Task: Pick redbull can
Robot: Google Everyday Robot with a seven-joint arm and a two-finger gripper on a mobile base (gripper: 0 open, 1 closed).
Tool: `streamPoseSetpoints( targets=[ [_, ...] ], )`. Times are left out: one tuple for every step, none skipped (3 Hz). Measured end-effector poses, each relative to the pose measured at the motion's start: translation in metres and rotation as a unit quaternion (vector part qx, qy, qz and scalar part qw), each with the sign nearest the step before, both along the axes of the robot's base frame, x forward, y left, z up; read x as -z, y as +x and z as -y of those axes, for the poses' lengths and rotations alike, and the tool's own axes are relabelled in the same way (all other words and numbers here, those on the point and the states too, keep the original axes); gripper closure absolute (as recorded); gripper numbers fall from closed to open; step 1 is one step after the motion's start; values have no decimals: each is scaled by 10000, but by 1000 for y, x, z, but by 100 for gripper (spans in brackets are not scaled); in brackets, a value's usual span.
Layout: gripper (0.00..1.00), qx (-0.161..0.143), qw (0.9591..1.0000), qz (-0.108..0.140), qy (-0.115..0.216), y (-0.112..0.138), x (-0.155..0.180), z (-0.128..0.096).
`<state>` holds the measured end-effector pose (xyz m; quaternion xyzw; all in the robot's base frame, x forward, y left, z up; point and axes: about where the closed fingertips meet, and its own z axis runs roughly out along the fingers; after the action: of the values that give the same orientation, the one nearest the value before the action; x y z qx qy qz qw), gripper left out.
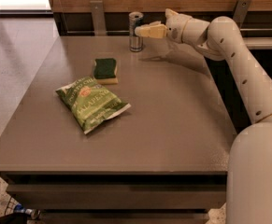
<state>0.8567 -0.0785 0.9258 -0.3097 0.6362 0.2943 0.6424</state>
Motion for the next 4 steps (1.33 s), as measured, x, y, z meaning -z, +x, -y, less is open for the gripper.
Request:
streamPoseSetpoints(
  targets=[
    [0, -117, 9998, -27, 127, 7, 5, -15],
    [4, -269, 9994, -101, 214, 12, 12, -33],
    [34, -338, 9991, -146, 219, 15, 17, -41],
    [57, -356, 9990, -149, 220, 14, 17, -44]
  ],
)
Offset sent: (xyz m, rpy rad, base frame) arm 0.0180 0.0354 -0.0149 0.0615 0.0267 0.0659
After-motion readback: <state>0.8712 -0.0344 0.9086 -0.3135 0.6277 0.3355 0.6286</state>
